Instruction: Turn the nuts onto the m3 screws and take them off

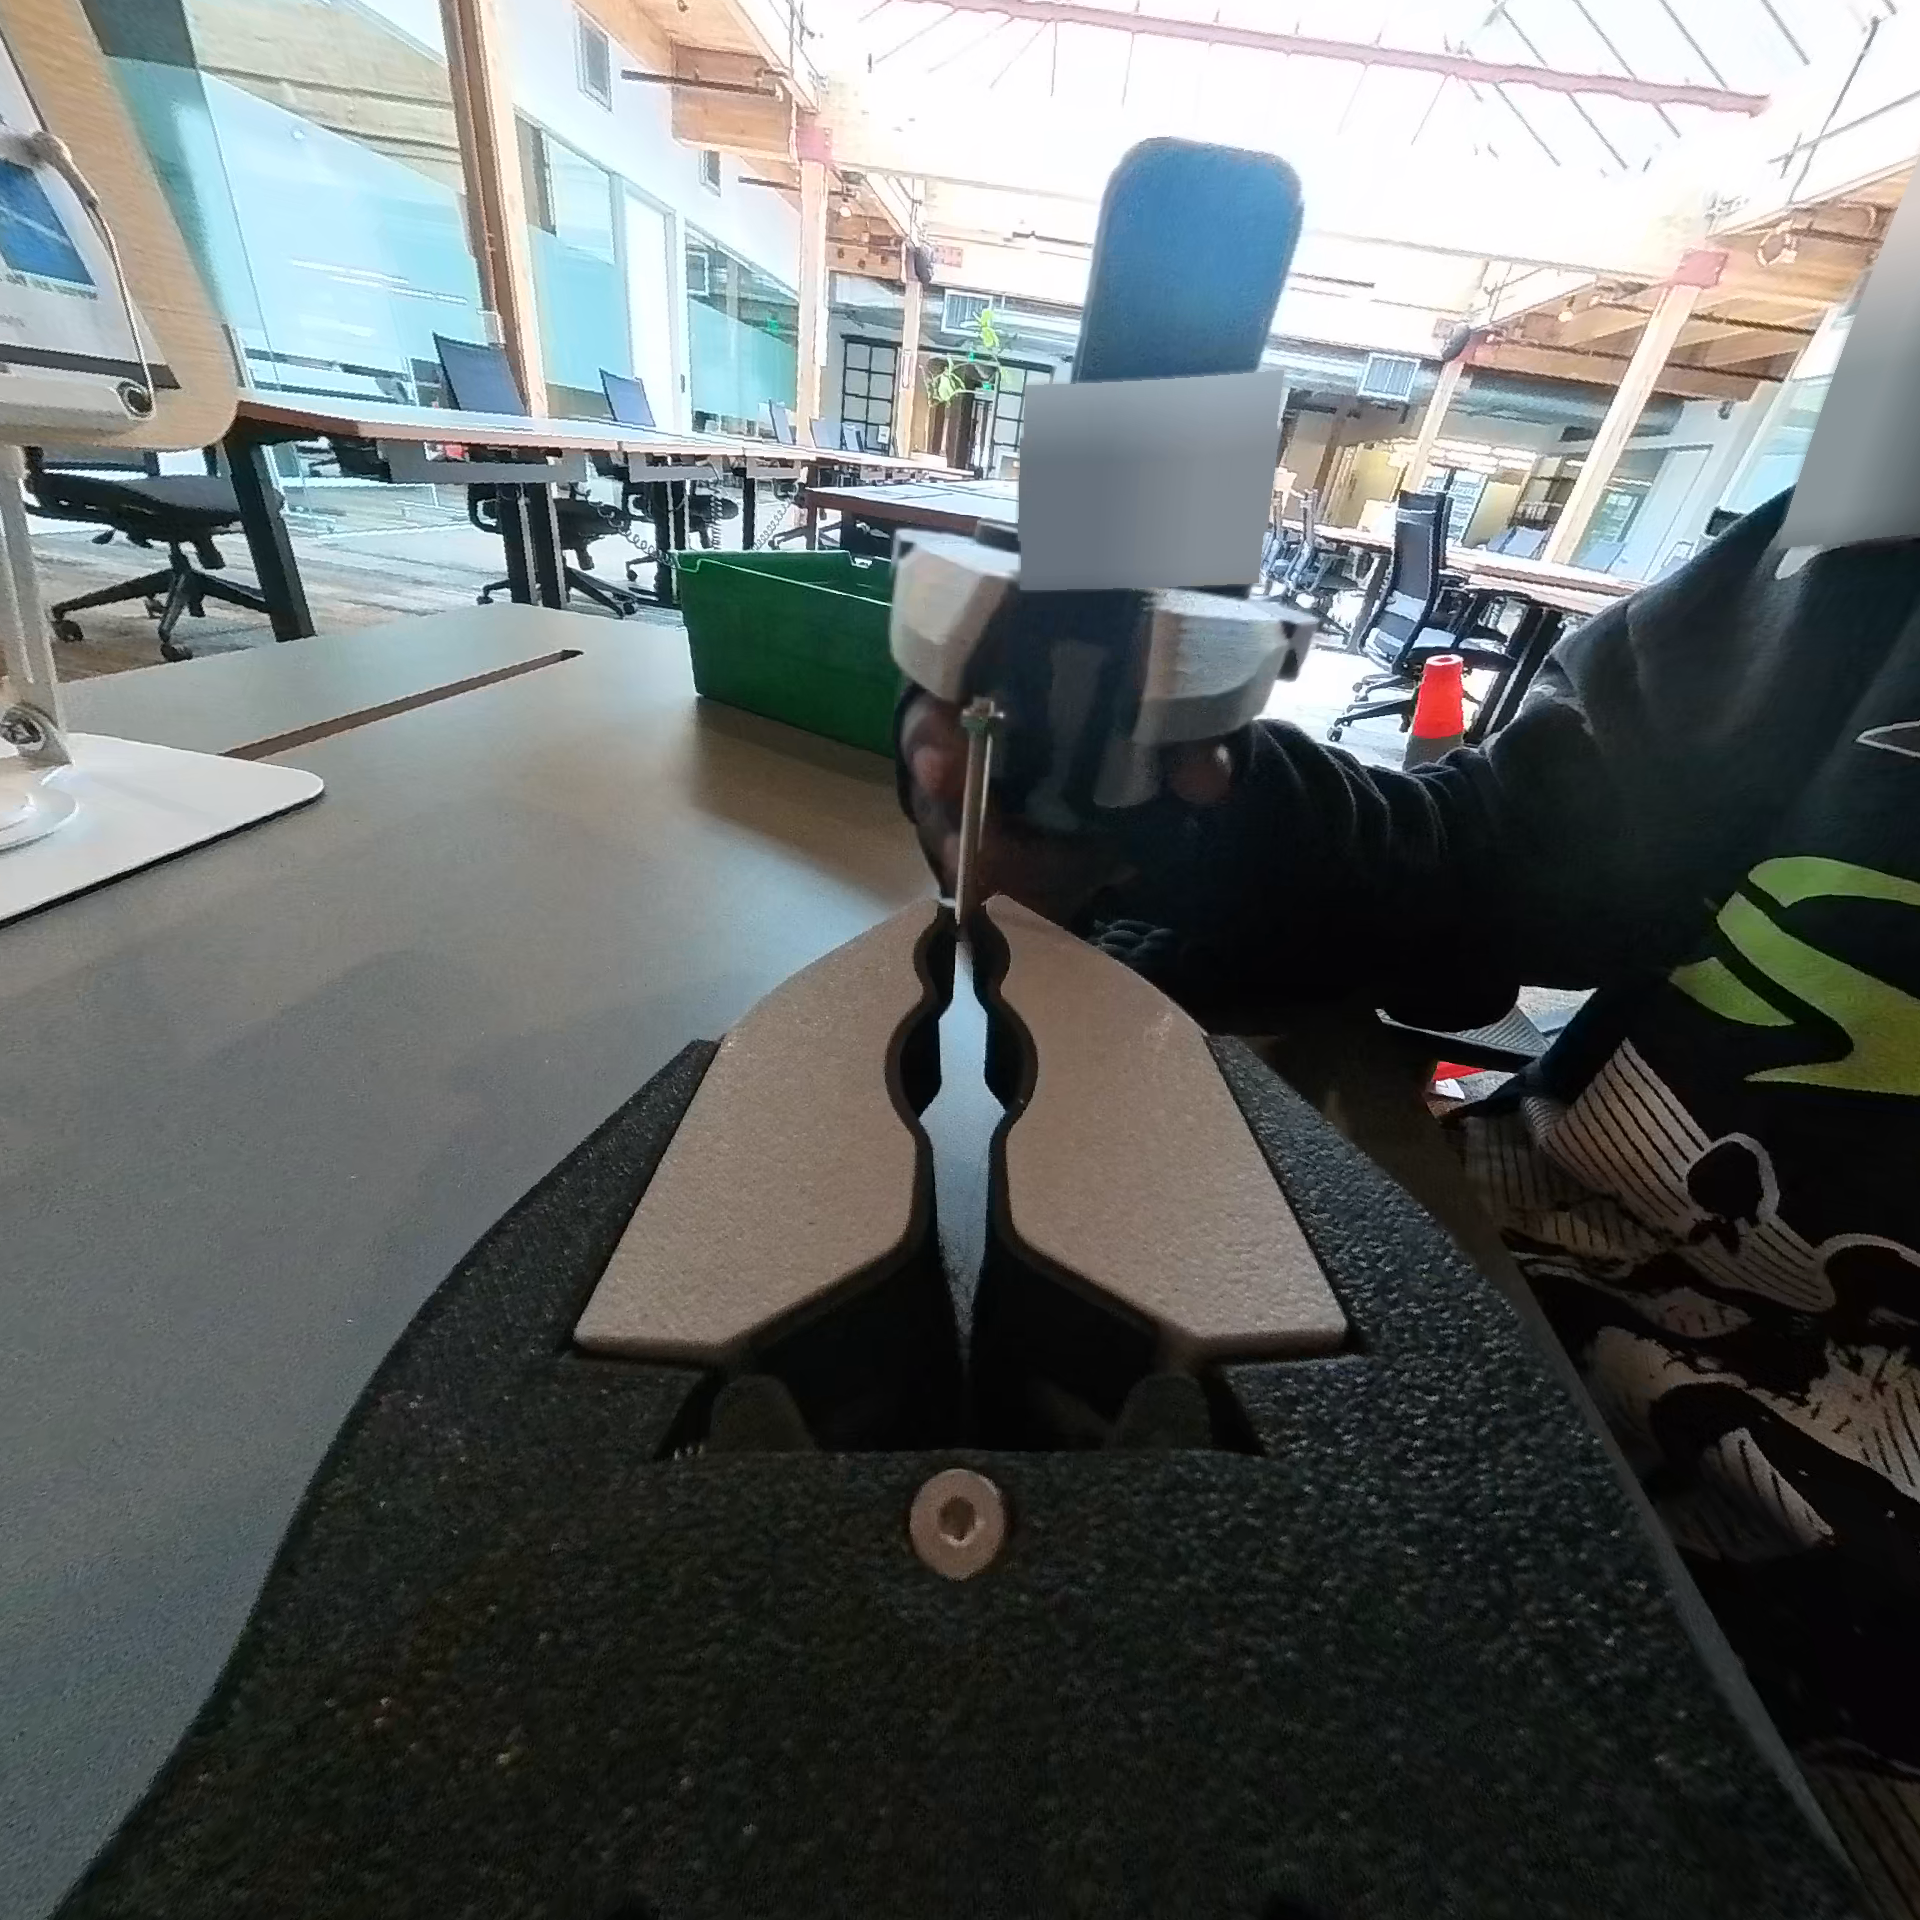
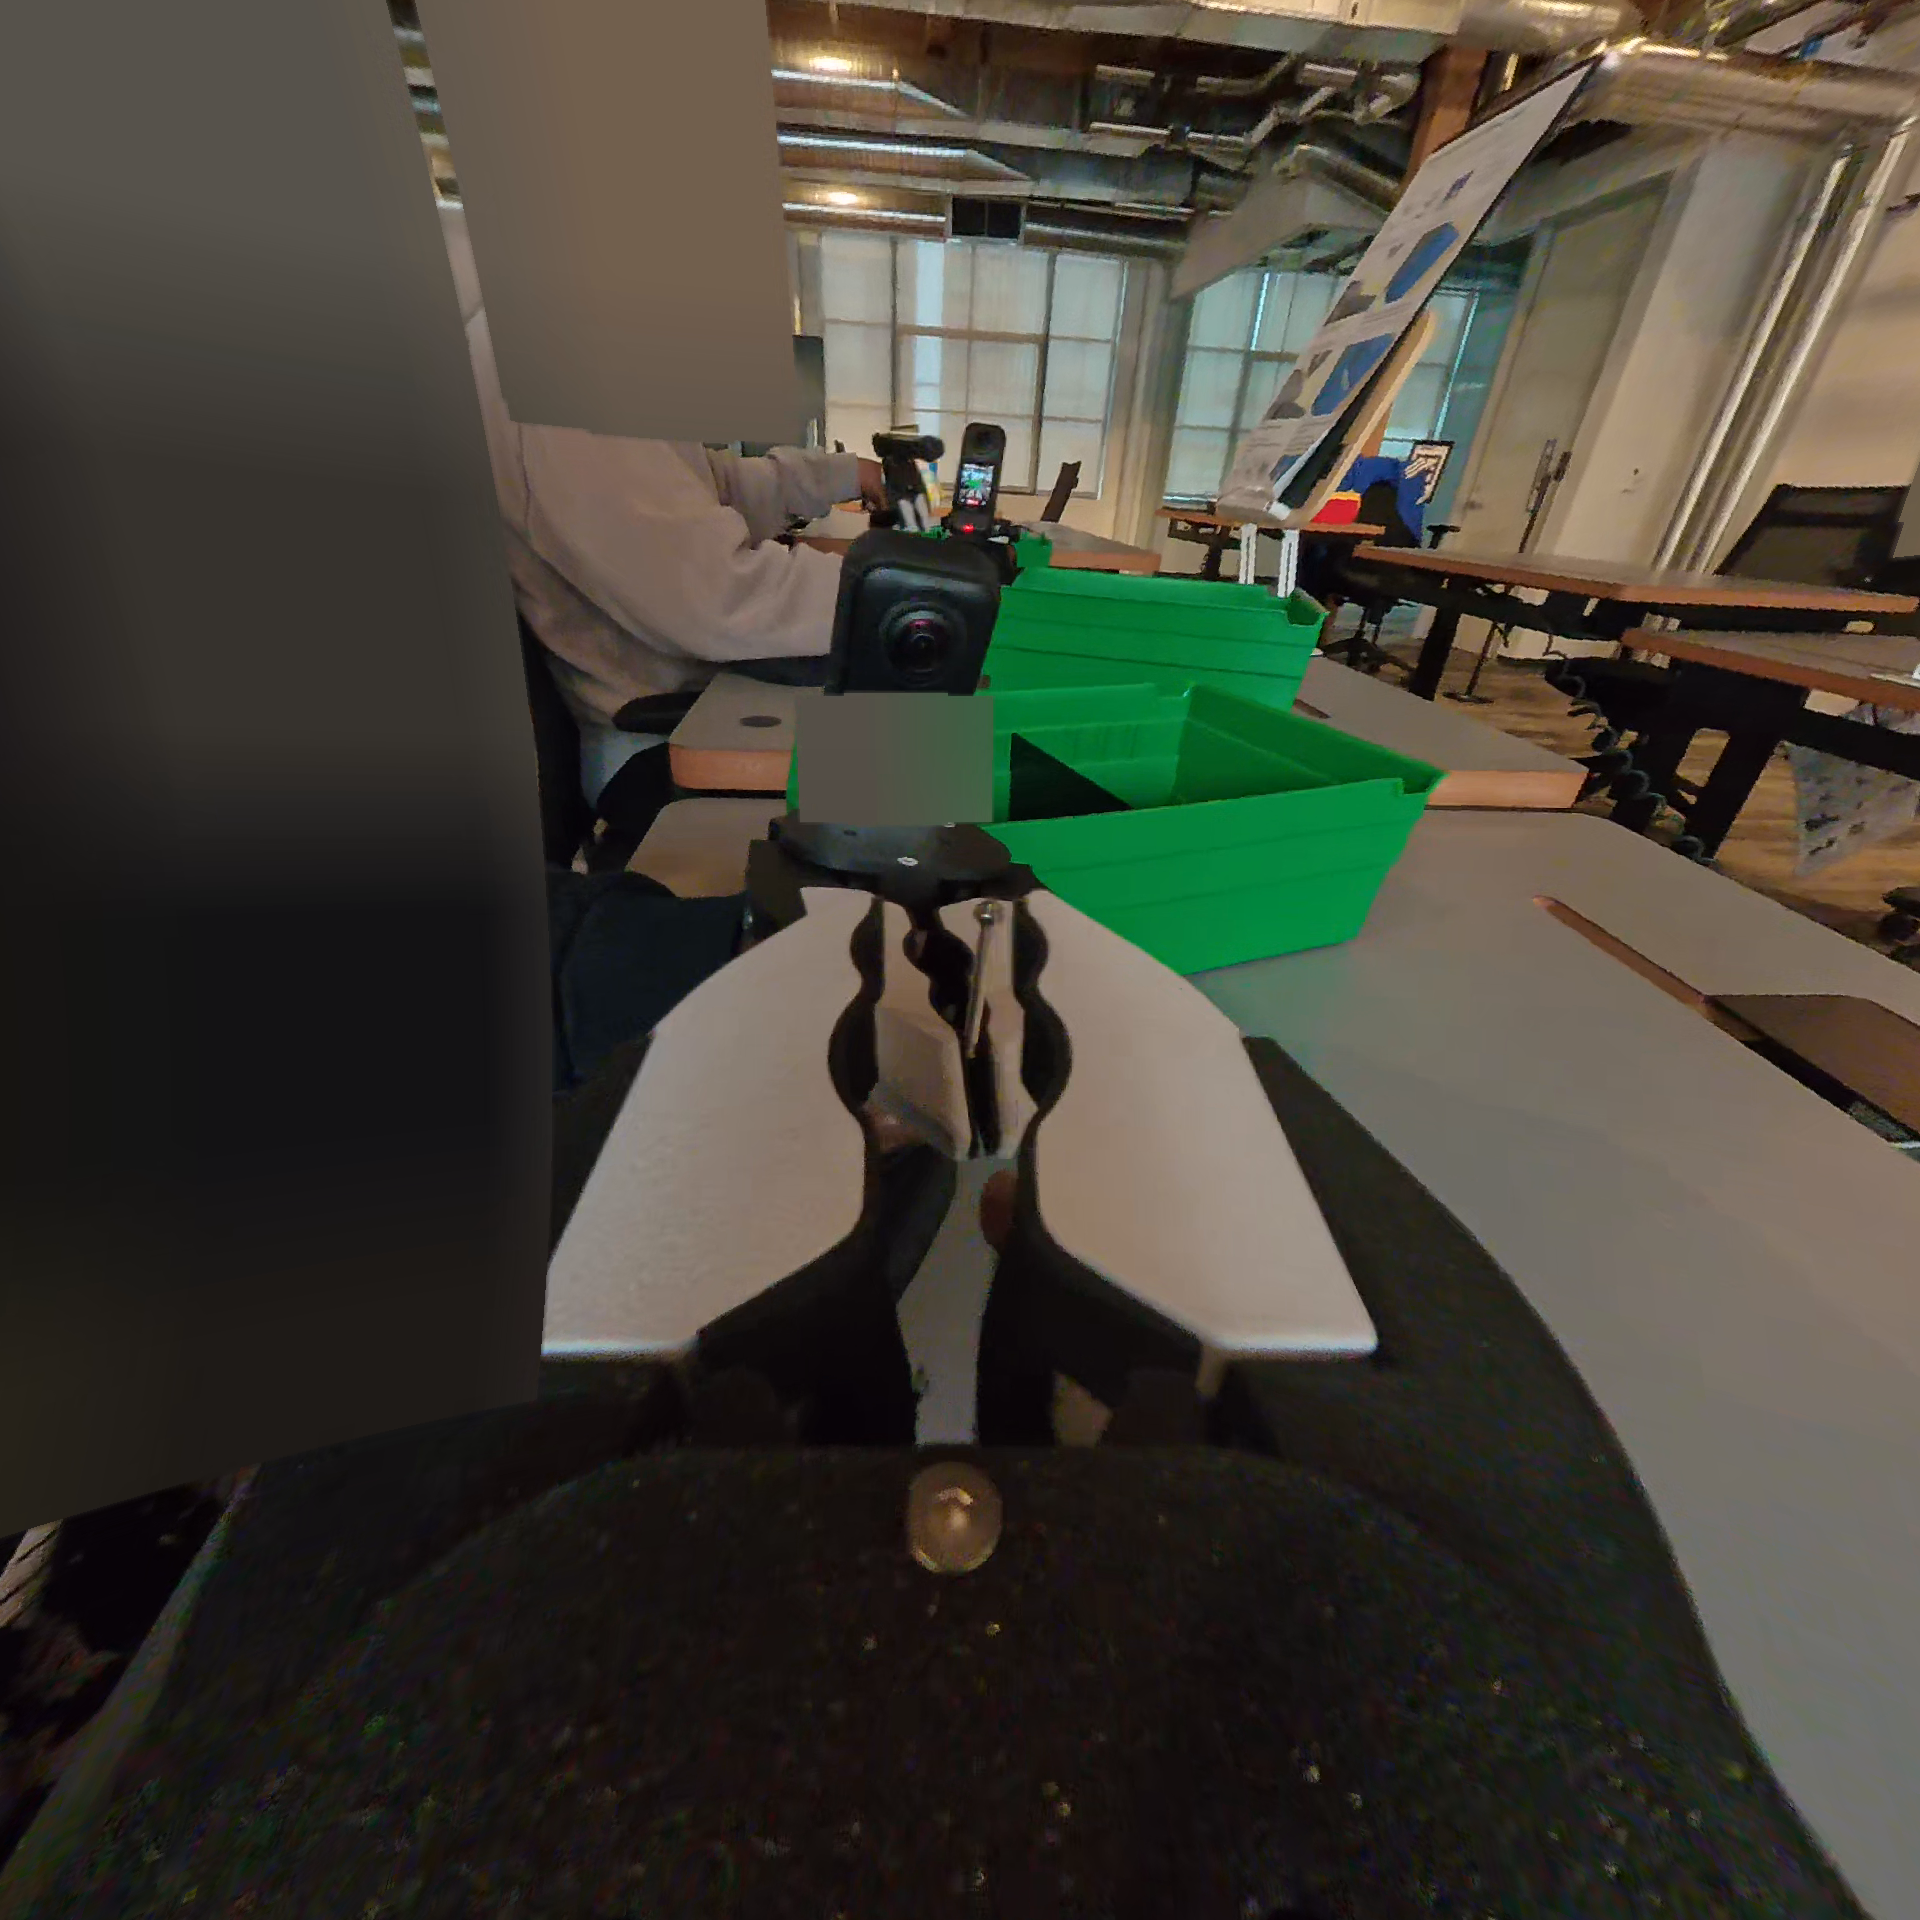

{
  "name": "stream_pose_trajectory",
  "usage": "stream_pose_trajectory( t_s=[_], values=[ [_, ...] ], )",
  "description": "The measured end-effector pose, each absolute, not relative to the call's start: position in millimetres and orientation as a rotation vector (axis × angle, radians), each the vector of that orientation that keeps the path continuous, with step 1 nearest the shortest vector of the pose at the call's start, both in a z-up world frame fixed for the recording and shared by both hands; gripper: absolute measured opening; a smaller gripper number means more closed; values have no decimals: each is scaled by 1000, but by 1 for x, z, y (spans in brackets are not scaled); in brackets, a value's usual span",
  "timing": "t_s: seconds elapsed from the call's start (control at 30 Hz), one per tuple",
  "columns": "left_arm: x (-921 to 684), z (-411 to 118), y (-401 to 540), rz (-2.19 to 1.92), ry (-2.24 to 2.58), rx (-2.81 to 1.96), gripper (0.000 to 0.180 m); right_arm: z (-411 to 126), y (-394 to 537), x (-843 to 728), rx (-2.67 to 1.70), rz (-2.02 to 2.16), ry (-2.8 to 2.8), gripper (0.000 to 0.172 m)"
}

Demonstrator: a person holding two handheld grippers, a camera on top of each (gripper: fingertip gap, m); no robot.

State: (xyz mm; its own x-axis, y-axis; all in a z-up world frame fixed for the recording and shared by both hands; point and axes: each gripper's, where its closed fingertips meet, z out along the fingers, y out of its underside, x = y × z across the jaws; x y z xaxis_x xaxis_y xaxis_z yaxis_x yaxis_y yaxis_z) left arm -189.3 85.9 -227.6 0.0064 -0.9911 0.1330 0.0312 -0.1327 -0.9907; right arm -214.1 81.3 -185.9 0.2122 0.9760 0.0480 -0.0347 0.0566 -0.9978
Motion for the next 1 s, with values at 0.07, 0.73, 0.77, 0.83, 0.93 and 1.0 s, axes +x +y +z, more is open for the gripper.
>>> stream_pose_trajectory(
  t_s=[0.07,0.73,0.77,0.83,0.93,1.0],
  values=[
    [-189,-228,86,-1316,1113,-1288,2,-189,81,-217,-1242,1020,-1063,27],
    [-190,-227,87,-1321,1105,-1290,2,-189,77,-213,-1244,1045,-1081,16],
    [-190,-227,87,-1321,1105,-1289,2,-188,78,-212,-1242,1045,-1075,16],
    [-190,-227,86,-1319,1109,-1289,2,-188,80,-213,-1241,1039,-1064,23],
    [-189,-228,87,-1319,1109,-1291,2,-191,81,-219,-1248,1036,-1069,35],
    [-190,-227,87,-1318,1106,-1291,2,-191,78,-221,-1241,1034,-1087,34]
  ],
)
